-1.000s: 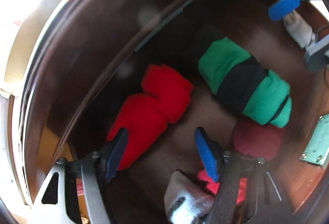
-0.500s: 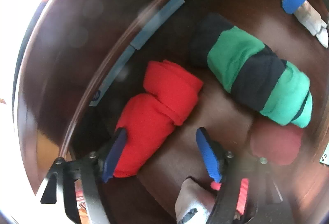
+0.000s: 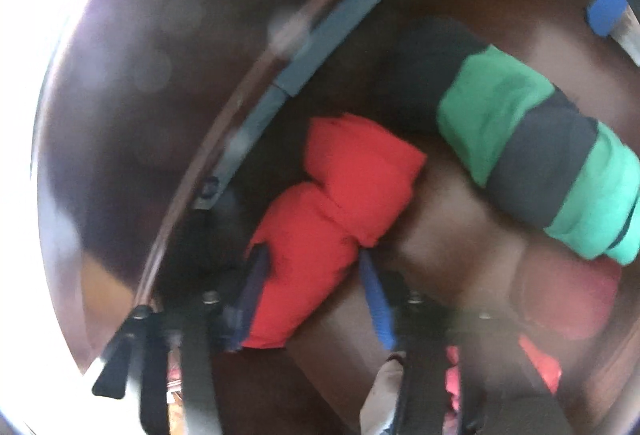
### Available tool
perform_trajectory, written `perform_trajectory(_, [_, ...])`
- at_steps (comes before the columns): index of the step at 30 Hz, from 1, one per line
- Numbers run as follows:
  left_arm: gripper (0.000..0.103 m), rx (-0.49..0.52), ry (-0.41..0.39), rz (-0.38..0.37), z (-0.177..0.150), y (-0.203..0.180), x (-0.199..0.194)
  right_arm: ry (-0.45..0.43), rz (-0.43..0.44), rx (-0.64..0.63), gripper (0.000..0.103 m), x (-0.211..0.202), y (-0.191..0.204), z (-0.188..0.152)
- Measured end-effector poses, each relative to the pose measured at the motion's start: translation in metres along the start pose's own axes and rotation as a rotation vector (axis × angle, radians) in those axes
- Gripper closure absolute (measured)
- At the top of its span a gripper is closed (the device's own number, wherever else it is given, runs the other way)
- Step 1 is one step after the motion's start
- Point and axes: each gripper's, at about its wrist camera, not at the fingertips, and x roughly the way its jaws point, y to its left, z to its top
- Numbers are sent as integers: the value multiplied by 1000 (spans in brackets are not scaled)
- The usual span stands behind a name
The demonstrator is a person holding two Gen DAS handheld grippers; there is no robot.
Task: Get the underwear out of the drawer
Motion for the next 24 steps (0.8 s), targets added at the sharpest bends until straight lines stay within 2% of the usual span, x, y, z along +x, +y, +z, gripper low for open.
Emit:
perform_trajectory(3, [74, -48, -10, -16, 0, 9, -6, 4, 3, 4, 24, 0, 0, 1])
perform_trajectory(8, [82, -83, -9, -69, -8, 20, -8, 6, 0, 6, 23, 3, -4, 2])
perform_trajectory(13, [85, -103, -12, -138, -12, 22, -18, 16, 5, 7, 23, 5, -4, 3])
perform_trajectory(14, [85, -91, -17, -131, -11, 21, -19, 16, 3, 5, 23, 5, -5, 4])
perform_trajectory(15, [79, -79, -21, -103, -10, 24, -16, 16, 2, 4, 23, 6, -5, 5])
perform_trajectory(17, [78, -44, -34, -57, -8, 19, -17, 19, 2, 4, 23, 7, -5, 5])
perform_trajectory(19, [65, -1, -39, -25, -5, 10, -16, 17, 3, 6, 23, 6, -5, 5])
perform_trajectory(21, [44, 37, -49, -12, -4, -2, -18, 18, 3, 7, 23, 6, -5, 5])
perform_trajectory(24, [40, 86, -51, -22, 4, -11, -14, 17, 4, 6, 23, 6, -4, 4])
